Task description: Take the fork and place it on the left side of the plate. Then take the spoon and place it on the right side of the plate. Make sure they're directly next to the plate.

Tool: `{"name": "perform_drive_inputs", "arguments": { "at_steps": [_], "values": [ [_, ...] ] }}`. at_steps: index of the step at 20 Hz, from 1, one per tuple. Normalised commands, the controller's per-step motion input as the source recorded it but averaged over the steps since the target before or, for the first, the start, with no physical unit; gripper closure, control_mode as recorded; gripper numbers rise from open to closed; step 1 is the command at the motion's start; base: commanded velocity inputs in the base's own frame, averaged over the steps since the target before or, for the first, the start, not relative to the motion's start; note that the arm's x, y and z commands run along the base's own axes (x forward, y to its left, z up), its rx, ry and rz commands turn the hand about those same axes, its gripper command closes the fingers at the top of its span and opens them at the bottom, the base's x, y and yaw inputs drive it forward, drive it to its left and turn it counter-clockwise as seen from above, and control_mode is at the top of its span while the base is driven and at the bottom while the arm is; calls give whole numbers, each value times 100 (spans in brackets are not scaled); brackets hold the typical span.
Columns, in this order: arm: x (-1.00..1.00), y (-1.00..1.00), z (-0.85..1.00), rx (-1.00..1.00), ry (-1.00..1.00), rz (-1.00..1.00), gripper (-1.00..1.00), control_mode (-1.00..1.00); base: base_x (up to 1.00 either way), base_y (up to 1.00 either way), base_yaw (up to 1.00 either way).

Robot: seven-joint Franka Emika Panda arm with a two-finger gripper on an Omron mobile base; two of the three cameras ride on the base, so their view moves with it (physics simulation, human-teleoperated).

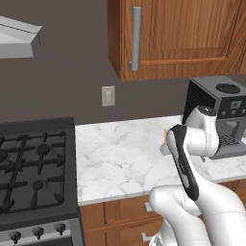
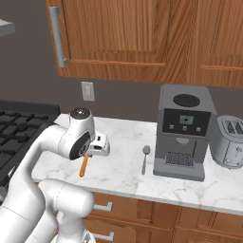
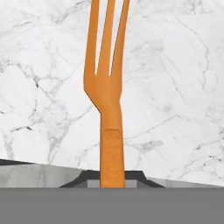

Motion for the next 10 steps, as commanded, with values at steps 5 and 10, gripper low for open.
{"name": "perform_drive_inputs", "arguments": {
  "at_steps": [5,10],
  "values": [
    [0,0,0,0,0,0,100,-100,0,0,0],
    [0,0,0,0,0,0,100,-100,0,0,0]
  ]
}}
